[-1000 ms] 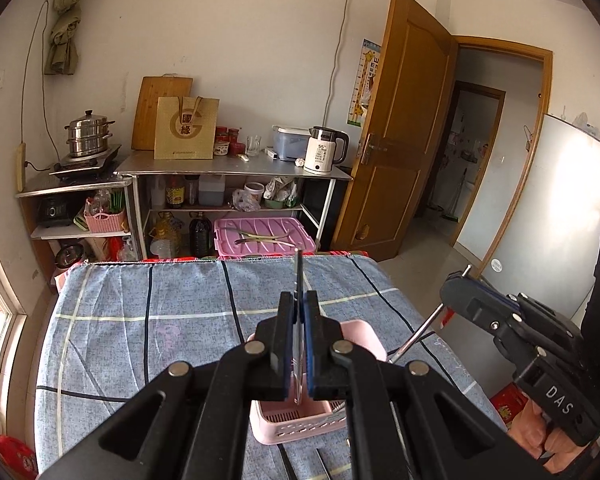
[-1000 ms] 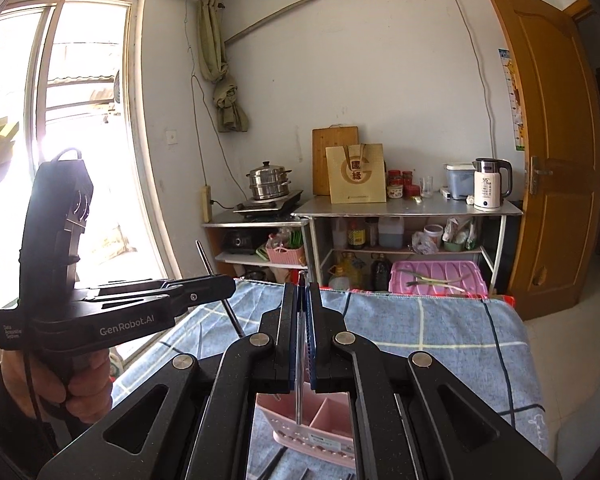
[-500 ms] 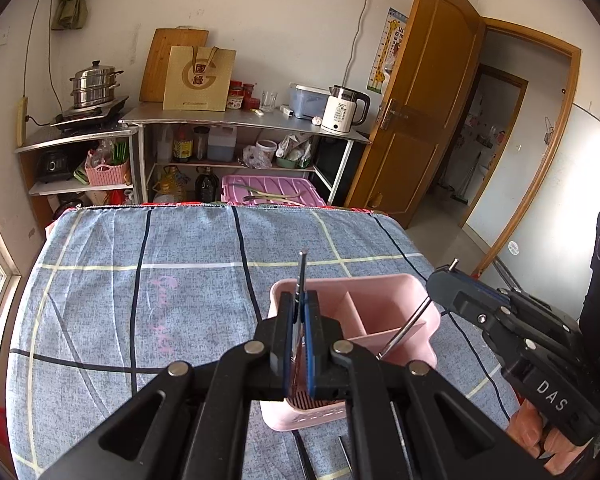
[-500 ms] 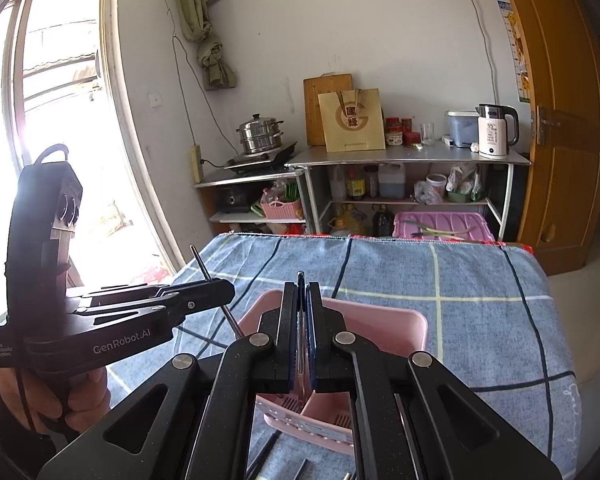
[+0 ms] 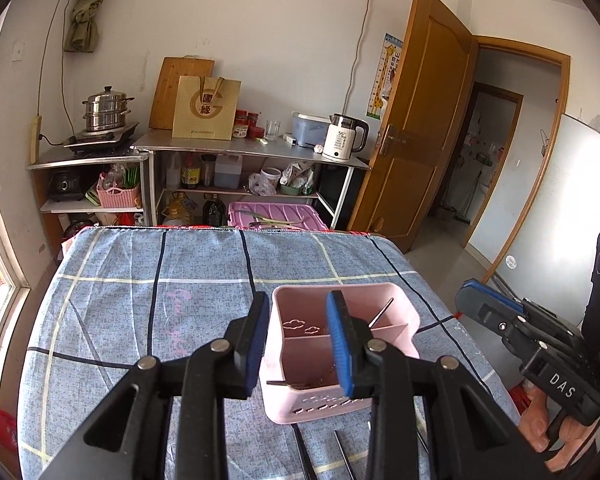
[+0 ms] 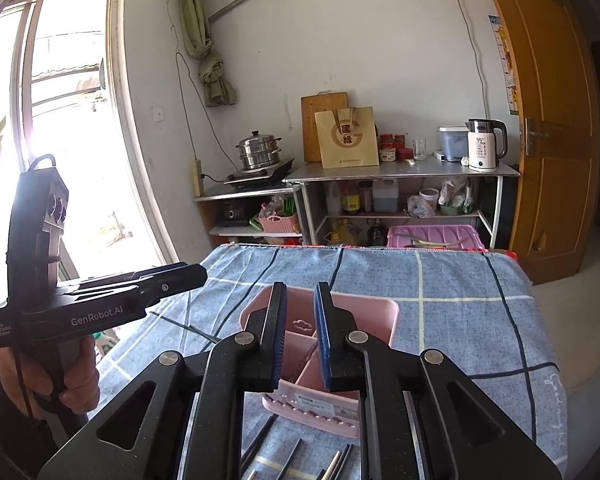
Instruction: Organize utensils
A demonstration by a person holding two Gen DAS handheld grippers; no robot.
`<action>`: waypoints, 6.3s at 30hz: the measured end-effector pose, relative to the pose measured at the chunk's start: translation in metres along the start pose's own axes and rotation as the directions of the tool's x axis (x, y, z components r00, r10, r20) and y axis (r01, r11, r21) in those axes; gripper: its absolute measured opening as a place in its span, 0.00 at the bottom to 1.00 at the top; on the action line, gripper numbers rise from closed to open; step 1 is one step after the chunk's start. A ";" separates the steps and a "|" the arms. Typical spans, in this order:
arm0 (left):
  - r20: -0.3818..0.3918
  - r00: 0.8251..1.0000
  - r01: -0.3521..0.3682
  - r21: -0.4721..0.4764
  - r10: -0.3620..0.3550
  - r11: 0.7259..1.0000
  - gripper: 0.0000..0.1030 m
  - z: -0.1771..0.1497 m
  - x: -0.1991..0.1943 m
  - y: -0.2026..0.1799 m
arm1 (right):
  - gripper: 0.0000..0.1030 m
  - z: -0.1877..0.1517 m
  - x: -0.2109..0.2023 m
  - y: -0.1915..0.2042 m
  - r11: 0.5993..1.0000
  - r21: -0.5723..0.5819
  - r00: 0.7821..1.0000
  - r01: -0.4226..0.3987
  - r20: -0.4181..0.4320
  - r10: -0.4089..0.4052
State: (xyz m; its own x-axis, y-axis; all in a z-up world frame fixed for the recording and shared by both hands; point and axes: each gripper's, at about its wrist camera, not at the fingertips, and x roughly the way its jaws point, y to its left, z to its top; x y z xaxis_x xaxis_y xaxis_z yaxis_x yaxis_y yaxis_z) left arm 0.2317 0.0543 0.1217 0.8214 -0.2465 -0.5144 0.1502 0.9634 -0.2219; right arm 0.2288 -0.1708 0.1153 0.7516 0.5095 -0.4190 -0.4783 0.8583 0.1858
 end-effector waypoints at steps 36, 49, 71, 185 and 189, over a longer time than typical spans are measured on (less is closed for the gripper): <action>-0.284 0.959 -0.003 0.017 0.007 1.000 0.30 -0.170 0.014 -0.013 | 0.14 -0.150 -0.027 -0.048 0.989 0.106 0.956 0.105 -0.284 -0.071; -0.307 0.951 -0.015 0.050 0.030 0.999 0.30 -0.159 0.047 -0.018 | 0.14 -0.155 -0.002 -0.058 0.984 0.086 0.935 0.154 -0.334 -0.117; -0.352 0.923 -0.099 0.181 0.158 0.979 0.13 -0.156 0.097 -0.027 | 0.14 -0.154 0.049 -0.069 0.971 -0.020 0.871 0.237 -0.439 -0.221; 0.044 0.999 0.030 0.032 -0.031 0.999 0.05 0.070 -0.010 -0.013 | 0.04 0.066 -0.005 0.021 0.999 -0.050 0.990 0.023 0.143 -0.015; 0.013 0.999 0.030 0.025 -0.030 0.999 0.05 0.063 0.003 -0.007 | 0.04 0.058 0.007 0.018 0.999 -0.049 0.994 0.021 0.110 -0.016</action>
State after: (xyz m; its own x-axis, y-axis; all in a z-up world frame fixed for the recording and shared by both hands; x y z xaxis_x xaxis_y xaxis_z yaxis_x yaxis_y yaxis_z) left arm 0.2678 0.0535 0.1734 0.8237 -0.2738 -0.4965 0.1881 0.9580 -0.2162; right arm 0.2517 -0.1481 0.1668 0.8046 0.4994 -0.3212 -0.4838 0.8650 0.1331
